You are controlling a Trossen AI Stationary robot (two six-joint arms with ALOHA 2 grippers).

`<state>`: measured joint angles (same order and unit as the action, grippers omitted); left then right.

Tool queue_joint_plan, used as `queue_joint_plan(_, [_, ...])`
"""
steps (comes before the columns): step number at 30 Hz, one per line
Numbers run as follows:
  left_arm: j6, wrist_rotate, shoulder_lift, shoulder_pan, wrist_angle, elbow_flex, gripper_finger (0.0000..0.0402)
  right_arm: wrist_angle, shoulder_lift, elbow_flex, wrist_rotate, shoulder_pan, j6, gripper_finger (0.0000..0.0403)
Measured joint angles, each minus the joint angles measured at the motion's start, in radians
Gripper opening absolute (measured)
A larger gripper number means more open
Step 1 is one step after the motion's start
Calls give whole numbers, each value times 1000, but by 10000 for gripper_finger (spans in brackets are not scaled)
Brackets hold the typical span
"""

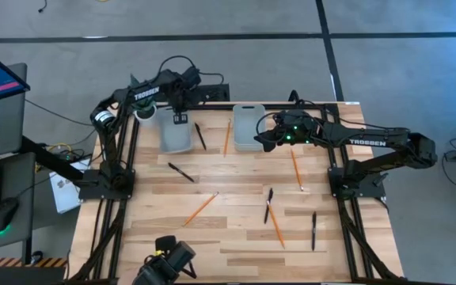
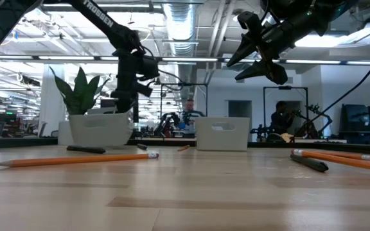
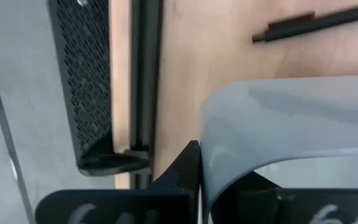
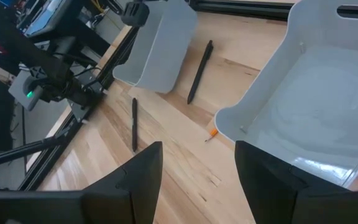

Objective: Sort pens & pencils
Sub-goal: Move the bottom gray bin to the top left of the table

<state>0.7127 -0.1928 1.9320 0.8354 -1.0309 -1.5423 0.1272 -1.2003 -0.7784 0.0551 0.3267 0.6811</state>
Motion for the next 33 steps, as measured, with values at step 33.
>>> queue_joint_plan(33, [47, 27, 82, 5, 121, 18, 2, 0, 0, 0, -1, -26, 1, 221])
